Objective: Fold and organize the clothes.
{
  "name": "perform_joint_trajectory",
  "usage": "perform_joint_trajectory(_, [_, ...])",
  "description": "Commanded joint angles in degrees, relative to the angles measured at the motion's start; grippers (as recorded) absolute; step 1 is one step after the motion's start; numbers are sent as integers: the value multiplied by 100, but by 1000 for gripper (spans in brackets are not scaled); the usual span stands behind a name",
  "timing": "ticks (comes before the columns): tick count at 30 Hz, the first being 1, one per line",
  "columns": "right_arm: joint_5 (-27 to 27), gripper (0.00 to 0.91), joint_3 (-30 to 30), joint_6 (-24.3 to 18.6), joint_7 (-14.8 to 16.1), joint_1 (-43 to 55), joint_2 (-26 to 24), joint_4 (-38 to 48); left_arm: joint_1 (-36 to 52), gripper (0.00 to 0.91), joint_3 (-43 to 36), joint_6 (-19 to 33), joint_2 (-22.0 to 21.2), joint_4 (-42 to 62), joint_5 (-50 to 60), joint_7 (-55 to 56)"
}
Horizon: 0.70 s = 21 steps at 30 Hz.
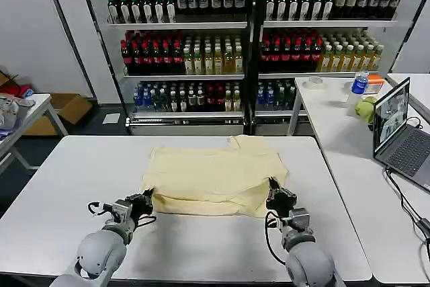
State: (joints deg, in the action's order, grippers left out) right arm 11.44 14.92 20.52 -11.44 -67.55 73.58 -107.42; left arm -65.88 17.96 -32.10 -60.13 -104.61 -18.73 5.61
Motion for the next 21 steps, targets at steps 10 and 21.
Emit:
perform_joint_trajectory(10, [-84,907,113,-198,102,-245,191,-56,-6,907,57,-91,-64,10,-17,23])
perform_joint_trajectory(21, [261,907,832,-143,66,-1418,130,-1045,-714,907,508,-55,27,-638,-181,89])
